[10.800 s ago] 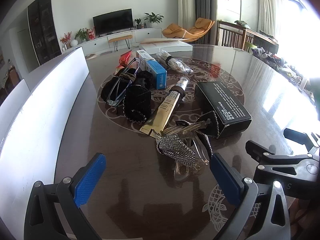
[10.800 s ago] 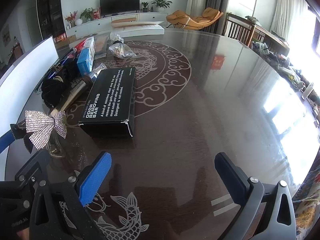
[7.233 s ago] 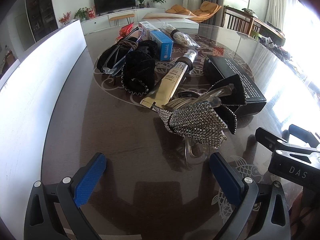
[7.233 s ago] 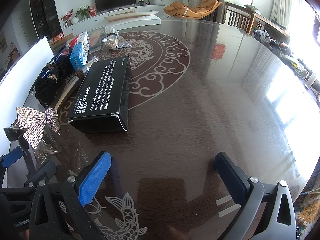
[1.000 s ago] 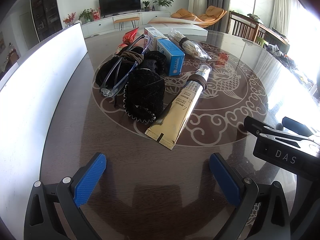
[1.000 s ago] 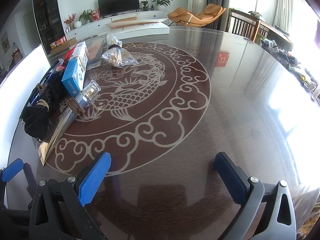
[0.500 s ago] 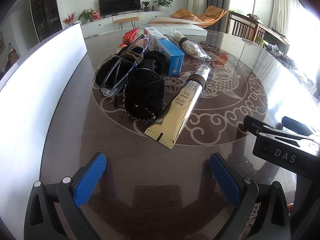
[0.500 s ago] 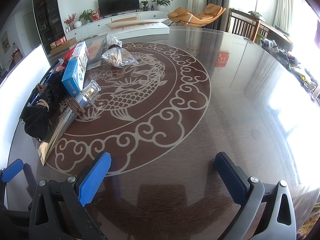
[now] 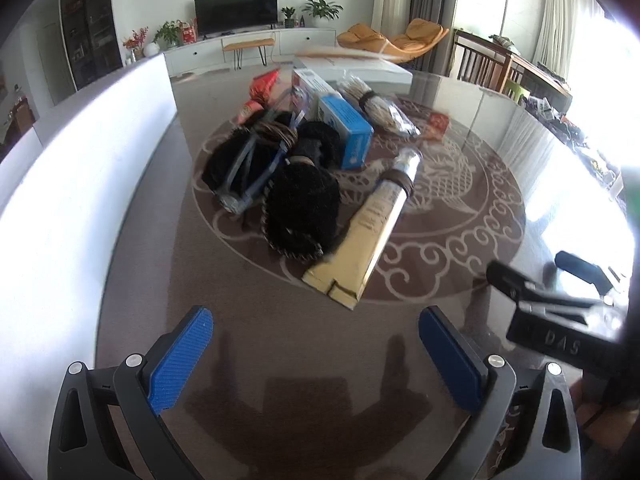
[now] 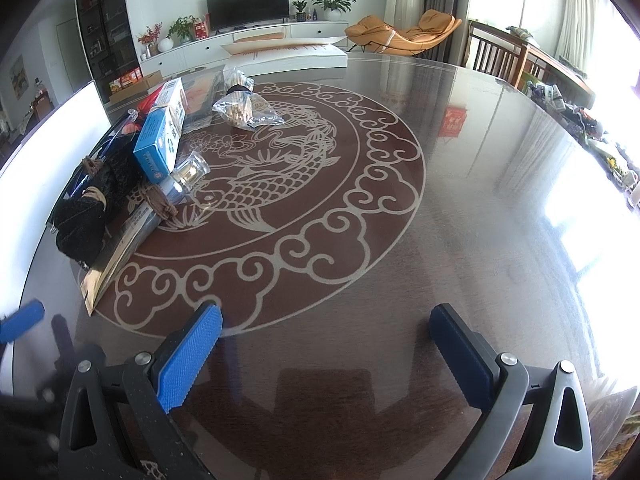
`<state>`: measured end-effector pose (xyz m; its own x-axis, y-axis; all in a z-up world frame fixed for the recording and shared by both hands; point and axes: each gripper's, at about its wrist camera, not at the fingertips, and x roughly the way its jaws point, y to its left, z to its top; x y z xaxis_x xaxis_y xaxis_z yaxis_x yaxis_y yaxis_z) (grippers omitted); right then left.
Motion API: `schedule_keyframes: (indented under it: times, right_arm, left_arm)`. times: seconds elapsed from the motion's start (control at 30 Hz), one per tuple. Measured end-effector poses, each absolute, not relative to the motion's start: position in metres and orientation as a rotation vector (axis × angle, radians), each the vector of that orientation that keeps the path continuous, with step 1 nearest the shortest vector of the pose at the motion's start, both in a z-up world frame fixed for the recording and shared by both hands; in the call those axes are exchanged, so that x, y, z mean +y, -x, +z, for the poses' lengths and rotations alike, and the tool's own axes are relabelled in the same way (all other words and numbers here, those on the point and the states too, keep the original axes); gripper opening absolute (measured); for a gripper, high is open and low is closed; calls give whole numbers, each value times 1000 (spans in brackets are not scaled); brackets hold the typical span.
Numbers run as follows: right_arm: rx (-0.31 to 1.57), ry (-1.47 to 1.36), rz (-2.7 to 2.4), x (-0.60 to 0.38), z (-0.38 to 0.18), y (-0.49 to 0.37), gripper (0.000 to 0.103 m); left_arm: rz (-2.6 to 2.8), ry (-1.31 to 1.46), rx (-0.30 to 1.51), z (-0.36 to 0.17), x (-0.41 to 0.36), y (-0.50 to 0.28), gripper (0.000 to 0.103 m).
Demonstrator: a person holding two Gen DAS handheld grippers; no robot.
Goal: Organize objects
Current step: 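Reach the left gripper to the clear glasses while the right reaches the black pouch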
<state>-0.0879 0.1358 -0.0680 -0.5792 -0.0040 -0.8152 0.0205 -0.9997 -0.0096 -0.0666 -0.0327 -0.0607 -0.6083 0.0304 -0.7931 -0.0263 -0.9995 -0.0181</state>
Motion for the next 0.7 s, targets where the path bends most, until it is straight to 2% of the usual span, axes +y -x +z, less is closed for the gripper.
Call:
schedule_keyframes:
  times: [0.13, 0.27, 0.3, 0.33, 0.47, 0.53, 0.7]
  right_arm:
    - [25, -1422, -2792, 138, -68, 77, 103]
    - [27, -1419, -2792, 138, -68, 76, 103]
    - [28, -1417, -2792, 137, -68, 76, 103]
    - [29, -1415, -2792, 138, -68, 76, 103]
    - [34, -1409, -2787, 138, -67, 74, 103]
    - [35, -1408, -2786, 138, -67, 75, 103]
    - [35, -1408, -2786, 138, -67, 75, 103]
  left_arm:
    - [2897, 1336, -100, -32, -56, 102, 103]
    - [2910, 1376, -218, -35, -72, 147, 103]
    - [2896, 1394, -226, -40, -73, 156, 98]
    - [2871, 1427, -232, -47, -72, 163, 80]
    - [2764, 1437, -282, -61, -64, 167, 61]
    - [2731, 1429, -222, -63, -51, 160, 42]
    - [2647, 1424, -170, -60, -28, 123, 40]
